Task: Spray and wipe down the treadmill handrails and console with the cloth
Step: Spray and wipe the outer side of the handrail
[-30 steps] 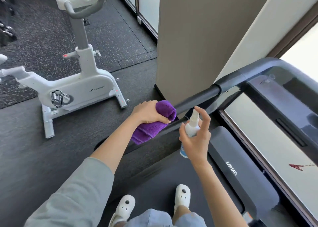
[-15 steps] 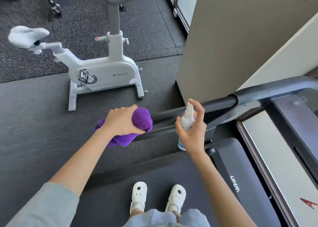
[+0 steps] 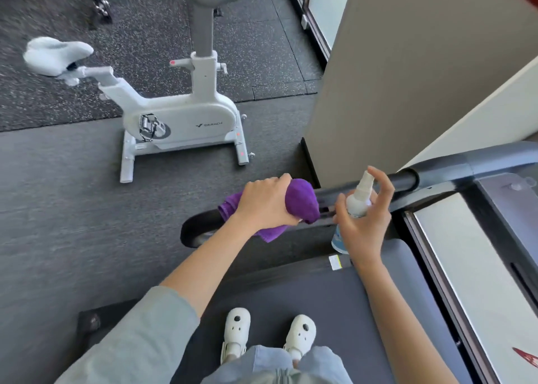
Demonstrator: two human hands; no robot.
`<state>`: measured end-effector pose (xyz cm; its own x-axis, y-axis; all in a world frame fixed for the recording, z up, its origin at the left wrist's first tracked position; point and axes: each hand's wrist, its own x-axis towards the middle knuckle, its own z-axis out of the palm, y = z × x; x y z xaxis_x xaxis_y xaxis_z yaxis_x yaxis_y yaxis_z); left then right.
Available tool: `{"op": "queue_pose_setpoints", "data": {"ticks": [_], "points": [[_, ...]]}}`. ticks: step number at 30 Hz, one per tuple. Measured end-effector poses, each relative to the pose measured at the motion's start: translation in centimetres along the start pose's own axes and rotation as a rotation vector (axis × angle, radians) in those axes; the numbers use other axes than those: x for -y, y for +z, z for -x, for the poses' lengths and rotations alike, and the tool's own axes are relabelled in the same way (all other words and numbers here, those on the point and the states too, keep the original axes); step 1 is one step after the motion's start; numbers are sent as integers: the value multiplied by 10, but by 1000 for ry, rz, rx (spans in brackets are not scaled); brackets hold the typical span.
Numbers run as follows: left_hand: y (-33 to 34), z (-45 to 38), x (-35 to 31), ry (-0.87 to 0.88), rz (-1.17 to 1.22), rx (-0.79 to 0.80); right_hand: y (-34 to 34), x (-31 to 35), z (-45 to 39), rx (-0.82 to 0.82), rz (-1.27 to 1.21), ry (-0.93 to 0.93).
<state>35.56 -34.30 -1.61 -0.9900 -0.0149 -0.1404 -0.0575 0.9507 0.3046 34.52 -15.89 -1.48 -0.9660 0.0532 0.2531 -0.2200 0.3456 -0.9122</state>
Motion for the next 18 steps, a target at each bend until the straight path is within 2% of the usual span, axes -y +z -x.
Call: {"op": "queue_pose_setpoints", "data": {"ticks": [5,8,10,12,18], "points": [[-16,61,69,-127,58,-25,28,15,6,64,-42,-13],[-9,94,108,-290,255,-68,33,21,10,79,-55,-39],[-1,100,117,-321,352,-133,28,21,13,74,-47,-46],[0,93,110,-275,298,-127,18,18,16,56,-36,-42],[-9,40,43,-27,-110,-18,-15,7,17,-12,12,17]]}}
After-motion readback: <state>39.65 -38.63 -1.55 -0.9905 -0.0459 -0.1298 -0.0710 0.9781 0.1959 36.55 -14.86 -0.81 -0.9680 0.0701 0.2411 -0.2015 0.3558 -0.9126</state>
